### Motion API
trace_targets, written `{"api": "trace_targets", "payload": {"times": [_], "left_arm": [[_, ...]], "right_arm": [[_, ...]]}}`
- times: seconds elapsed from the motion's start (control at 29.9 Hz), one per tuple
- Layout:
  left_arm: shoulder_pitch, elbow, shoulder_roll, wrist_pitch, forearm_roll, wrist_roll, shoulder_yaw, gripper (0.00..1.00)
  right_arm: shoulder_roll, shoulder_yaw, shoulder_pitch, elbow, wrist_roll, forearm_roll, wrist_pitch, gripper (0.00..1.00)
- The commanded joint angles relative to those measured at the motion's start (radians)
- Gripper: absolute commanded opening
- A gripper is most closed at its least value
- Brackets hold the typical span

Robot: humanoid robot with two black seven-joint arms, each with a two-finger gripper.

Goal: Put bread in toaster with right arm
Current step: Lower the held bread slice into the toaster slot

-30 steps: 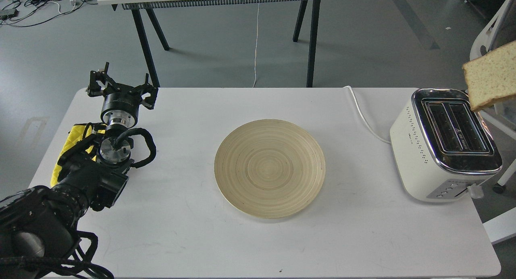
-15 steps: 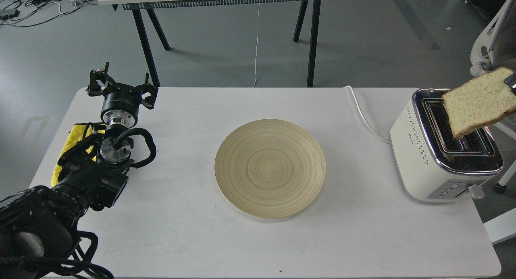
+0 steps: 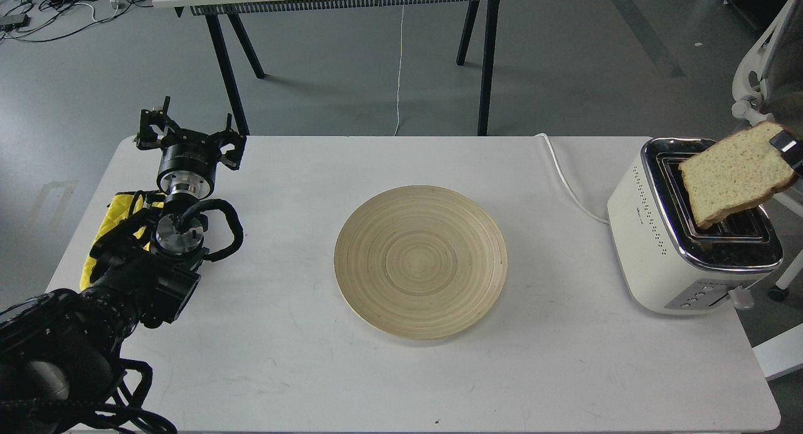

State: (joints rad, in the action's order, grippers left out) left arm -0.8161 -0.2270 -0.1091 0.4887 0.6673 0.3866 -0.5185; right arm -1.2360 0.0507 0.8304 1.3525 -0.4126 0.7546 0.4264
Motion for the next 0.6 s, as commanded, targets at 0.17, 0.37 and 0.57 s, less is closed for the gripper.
{"api": "trace_targets", "payload": {"times": [0.17, 0.37, 0.57], "left_arm": [[0.0, 0.0, 0.0, 0.0, 0.0, 0.0, 0.0, 1.0], [0.0, 0.0, -0.001, 0.0, 0.0, 0.0, 0.0, 1.0], [0.0, 0.0, -0.001, 0.0, 0.0, 0.0, 0.0, 1.0]], "right_arm": [[0.072, -0.002, -0.019, -0.027, -0.003, 0.0, 0.003, 0.21], [0.099, -0.019, -0.011, -0.026, -0.005, -0.004, 0.006, 0.92], [0.079, -0.029, -0.001, -0.021, -0.005, -0.009, 0.0, 0.99]]}}
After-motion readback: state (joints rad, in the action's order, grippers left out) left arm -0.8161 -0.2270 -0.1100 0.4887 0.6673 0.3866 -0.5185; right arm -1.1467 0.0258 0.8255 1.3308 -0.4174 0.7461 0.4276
